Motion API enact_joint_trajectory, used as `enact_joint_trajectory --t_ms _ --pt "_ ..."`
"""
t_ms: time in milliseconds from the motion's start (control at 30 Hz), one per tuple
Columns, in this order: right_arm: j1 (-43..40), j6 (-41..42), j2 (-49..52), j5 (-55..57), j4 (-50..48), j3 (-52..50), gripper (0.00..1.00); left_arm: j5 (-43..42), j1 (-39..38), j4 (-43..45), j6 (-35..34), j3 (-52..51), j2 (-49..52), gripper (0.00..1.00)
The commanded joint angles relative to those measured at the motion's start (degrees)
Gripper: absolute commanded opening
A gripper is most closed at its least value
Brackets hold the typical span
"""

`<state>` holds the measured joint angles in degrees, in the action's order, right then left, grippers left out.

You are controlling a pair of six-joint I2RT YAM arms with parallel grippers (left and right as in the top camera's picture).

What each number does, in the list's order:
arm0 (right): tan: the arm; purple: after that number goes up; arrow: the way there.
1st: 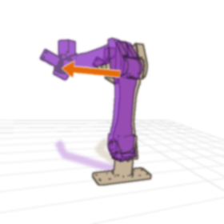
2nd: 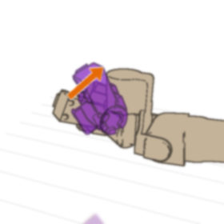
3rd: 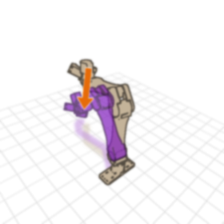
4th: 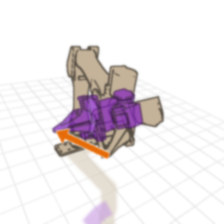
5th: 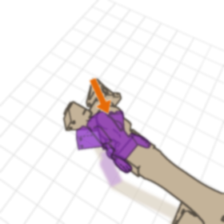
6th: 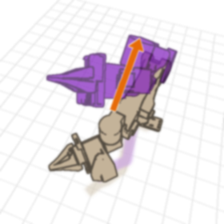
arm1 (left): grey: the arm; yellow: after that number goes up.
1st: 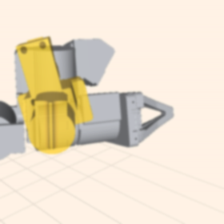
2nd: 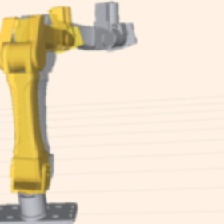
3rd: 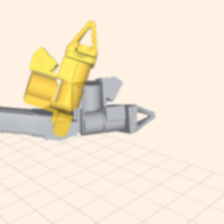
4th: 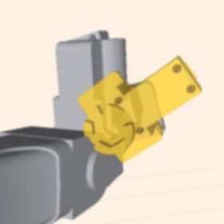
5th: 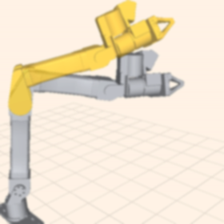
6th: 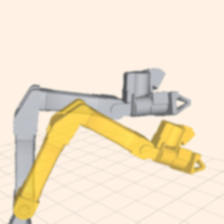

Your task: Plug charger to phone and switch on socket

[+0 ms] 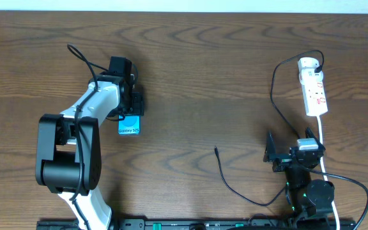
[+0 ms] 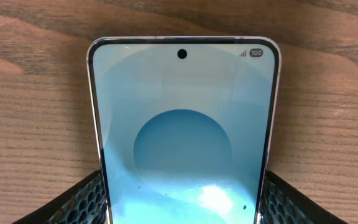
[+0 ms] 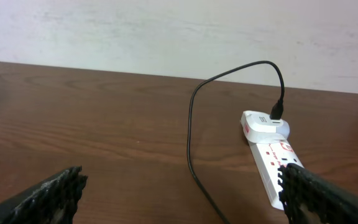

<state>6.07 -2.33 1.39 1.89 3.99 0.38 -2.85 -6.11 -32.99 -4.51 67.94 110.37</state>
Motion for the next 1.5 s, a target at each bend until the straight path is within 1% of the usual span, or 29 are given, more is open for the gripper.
enact_joint_trajectory --t_ms 0,133,333,500,533,633,767,867,900,1033,1100,1133,1267,1367,1467 --pt "-0.07 0.09 -0.26 -0.11 0.22 -0.07 0.99 -0.81 0.20 -1.01 -0.31 0.81 0.83 0.07" --pt "-0.07 0.09 -0.26 -0.11 0.22 -0.07 0.99 -0.81 0.20 -1.22 -0.33 3.45 -2.03 0.07" --pt "-0.07 0.09 -0.26 -0.11 0.22 -0.07 0.99 -0.83 0.20 -1.27 -0.33 4.20 -8.90 0.07" --pt "-0.07 0.09 -0.26 -0.11 0.22 -0.07 0.99 -3.67 0.20 -1.66 -0.79 4.20 -15.43 0.07" --pt "-0.07 0.09 -0.26 -0.11 0.22 -0.07 0.99 -5.44 0.20 -1.64 -1.31 4.20 -17.22 0.07" --pt "-0.07 0.09 -0.26 -0.11 0.22 -0.07 0.99 -7.26 0.22 -1.62 -4.90 4.20 -20.61 0.08" --pt "-0.07 0.09 -0.26 -0.11 0.22 -0.07 0.99 -10.43 0.22 -1.66 -14.01 4.20 -25.07 0.07" --pt "-0.07 0.09 -0.26 -0.11 0.22 -0.07 0.99 -16.39 0.22 -1.66 -22.77 4.20 -26.49 0.08" --pt "-0.07 0.09 -0.26 -0.11 0.22 -0.07 0.99 -18.91 0.22 -1.66 -27.19 4.20 -26.53 0.07" --pt "-0.07 0.09 -0.26 -0.09 0.22 -0.07 0.99 -23.74 0.22 -2.08 -38.97 4.20 -26.40 0.07" --pt "-0.07 0.11 -0.26 -0.11 0.22 -0.07 0.99 -27.56 0.57 -2.29 -47.54 4.20 -26.40 0.07" --pt "-0.07 0.09 -0.26 -0.11 0.22 -0.07 0.99 -30.58 0.96 -2.25 -52.54 4.20 -26.40 0.07" --pt "-0.07 0.09 -0.26 -0.11 0.22 -0.07 0.99 -41.31 3.15 -2.25 -68.46 4.20 -26.40 0.07" --pt "-0.07 0.09 -0.26 -0.11 0.22 -0.07 0.99 -50.36 5.35 -2.25 -81.74 4.20 -26.40 0.08" --pt "-0.07 0.09 -0.26 -0.11 0.22 -0.07 0.99 -57.20 7.15 -1.51 -88.61 4.20 -26.40 0.07"
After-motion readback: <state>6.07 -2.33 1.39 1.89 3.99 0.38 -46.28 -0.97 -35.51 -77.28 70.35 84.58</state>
